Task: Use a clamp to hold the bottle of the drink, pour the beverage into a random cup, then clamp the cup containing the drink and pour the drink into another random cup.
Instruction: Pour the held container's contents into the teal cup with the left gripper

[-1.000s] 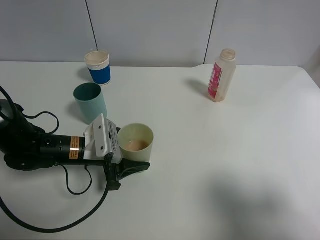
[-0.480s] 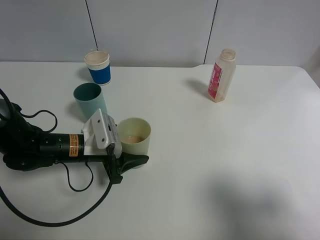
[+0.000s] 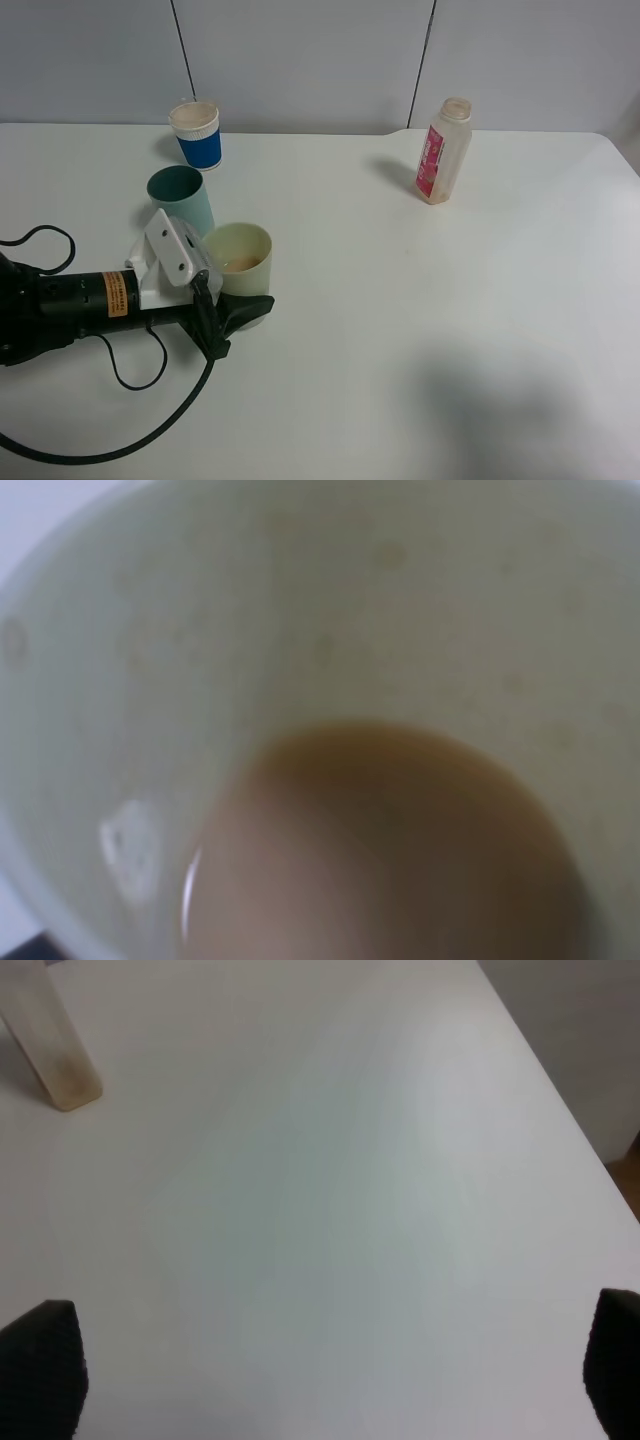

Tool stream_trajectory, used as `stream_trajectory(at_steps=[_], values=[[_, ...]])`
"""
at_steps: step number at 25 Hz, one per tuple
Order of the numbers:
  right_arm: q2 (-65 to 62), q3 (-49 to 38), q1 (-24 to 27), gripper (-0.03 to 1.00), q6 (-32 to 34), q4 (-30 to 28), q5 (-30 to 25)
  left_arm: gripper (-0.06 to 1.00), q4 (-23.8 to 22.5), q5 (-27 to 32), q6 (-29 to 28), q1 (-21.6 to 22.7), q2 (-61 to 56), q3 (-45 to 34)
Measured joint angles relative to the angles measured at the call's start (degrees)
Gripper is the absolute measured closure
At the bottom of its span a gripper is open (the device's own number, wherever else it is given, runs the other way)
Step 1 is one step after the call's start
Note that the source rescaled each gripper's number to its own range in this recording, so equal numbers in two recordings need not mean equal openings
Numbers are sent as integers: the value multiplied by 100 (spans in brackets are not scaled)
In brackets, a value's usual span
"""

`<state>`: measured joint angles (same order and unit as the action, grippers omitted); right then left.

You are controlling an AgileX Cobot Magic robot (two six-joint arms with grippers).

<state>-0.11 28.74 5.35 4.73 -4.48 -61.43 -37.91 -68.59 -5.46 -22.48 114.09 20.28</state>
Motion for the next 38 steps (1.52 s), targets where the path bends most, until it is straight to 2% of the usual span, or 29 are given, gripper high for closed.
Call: stream_trajectory(at_steps=[3,7,9,10,12,16,24,28,38], values=[[0,0,0,-3,0,0,0,93,465,13,-4,0,-294,-328],[0,0,0,-3,0,0,0,93,744,13,-11,0,-445,-488],[0,0,0,-3,0,0,0,93,1042,20,-11,0,-598,-640],[0,0,0,-3,0,0,0,93,1271,16,-11,42,-735,-789],[0,0,0,-3,0,0,0,93,1392,21,-11,150,-853,-916],[0,0,0,-3,0,0,0,93,1438,19,-11,367,-978,-1033],[0,0,0,-3,0,0,0,93,1445,20,-11,1249,-1087,-1109],[0,0,0,-3,0,0,0,93,1422,20,-11,1466,-1087,-1109],[0,0,0,-3,0,0,0,93,949,20,-11,2291,-1087,-1109]])
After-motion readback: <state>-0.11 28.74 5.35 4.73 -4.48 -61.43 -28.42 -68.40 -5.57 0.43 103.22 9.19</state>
